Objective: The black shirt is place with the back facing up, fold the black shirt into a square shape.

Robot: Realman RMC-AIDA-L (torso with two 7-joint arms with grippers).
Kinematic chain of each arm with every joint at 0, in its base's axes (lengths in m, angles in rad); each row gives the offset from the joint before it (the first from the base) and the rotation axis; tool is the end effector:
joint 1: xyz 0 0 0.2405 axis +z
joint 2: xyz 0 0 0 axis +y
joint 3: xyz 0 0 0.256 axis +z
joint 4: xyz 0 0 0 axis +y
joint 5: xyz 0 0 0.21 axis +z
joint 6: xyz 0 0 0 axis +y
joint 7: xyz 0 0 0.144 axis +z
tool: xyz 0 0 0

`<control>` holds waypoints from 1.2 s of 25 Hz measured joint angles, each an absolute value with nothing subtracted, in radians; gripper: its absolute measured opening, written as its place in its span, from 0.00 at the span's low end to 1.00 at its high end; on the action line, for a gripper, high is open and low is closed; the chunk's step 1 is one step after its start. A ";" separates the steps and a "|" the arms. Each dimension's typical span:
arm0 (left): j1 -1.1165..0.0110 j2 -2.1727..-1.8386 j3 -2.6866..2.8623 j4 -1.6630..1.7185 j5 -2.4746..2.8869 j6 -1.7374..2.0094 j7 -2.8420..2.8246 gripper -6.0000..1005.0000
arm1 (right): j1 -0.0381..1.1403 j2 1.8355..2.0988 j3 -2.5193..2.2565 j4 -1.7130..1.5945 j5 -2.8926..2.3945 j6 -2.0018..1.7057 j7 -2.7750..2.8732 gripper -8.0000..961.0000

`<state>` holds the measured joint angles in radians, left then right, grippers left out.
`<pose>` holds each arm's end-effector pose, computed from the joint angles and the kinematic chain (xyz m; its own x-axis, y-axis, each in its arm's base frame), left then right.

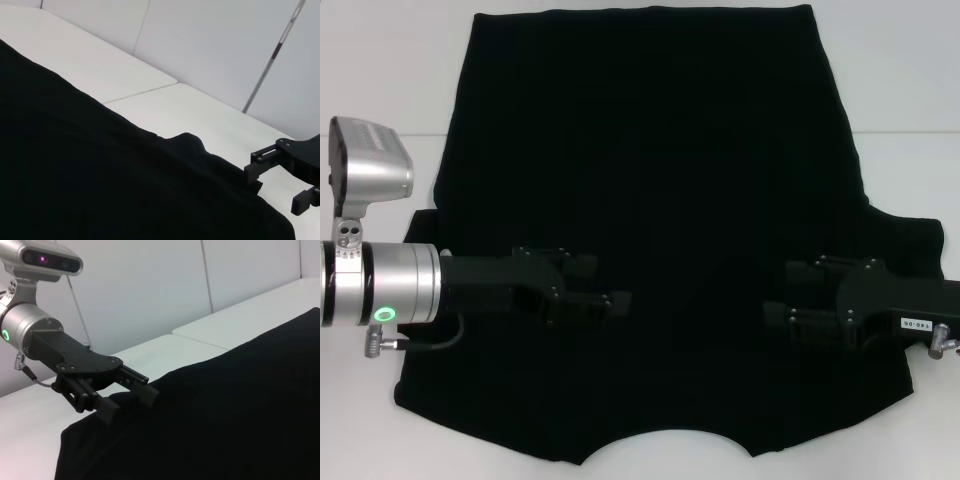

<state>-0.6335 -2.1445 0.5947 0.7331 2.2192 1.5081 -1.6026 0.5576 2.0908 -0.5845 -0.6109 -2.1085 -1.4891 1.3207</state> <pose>-0.2411 0.3518 -0.0151 0.7693 0.4806 0.4209 0.5677 -0.8164 -0.1056 0.2742 0.3357 -0.0085 0.8103 -0.3452 -0.4735 -0.4813 -0.8530 -0.2018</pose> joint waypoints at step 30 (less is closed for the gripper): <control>-0.622 -2.105 0.452 0.794 2.223 1.528 -1.929 0.80 | 0.602 2.046 -0.562 -0.653 -2.087 -1.343 1.884 0.79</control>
